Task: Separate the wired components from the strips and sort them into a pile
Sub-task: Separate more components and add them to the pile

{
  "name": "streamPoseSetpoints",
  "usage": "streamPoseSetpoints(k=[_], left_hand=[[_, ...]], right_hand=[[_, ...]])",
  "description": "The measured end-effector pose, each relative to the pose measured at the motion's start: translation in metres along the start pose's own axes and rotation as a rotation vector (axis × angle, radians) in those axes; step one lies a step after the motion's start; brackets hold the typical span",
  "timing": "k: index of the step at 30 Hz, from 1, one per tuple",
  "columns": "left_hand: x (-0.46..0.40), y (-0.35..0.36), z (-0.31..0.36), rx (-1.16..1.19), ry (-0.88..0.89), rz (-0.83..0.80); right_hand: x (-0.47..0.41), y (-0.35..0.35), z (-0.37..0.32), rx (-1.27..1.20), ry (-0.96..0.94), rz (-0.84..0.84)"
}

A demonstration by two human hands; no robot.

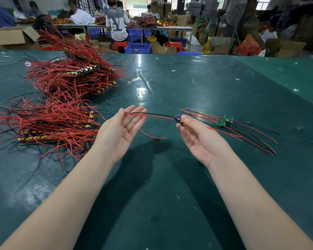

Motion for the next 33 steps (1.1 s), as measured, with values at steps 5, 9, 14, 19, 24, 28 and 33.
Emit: streamPoseSetpoints(k=[5, 9, 14, 19, 24, 28, 33], left_hand=[[-0.002, -0.008, -0.002, -0.198, -0.019, 0.067], [-0.002, -0.012, 0.007, -0.175, 0.084, 0.126], [-0.003, -0.019, 0.021, -0.175, 0.130, 0.230], [-0.002, -0.021, 0.027, -0.149, 0.143, 0.265], [-0.001, -0.020, 0.026, -0.159, 0.134, 0.262], [0.000, -0.015, 0.022, -0.180, 0.119, 0.243], [0.002, -0.008, 0.016, -0.223, 0.100, 0.199]], right_hand=[[-0.009, -0.021, -0.020, -0.173, -0.112, 0.181], [-0.014, -0.036, -0.030, -0.225, -0.097, 0.313], [-0.012, -0.038, -0.032, -0.170, -0.039, 0.315], [-0.007, -0.031, -0.033, -0.268, -0.105, 0.351], [-0.005, -0.026, -0.034, -0.195, -0.077, 0.318], [-0.012, -0.022, -0.065, 0.307, -0.263, 0.270], [-0.038, -0.050, -0.121, 1.460, -0.327, 0.427]])
Point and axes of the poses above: each hand's wrist, its own x-axis away from the middle knuckle, its own y-axis out of the palm, z = x × y, the point moved 2 cm from there along -x, towards the middle knuckle, and after that the axes turned 4 degrees about -z, right-handed, at the moved point
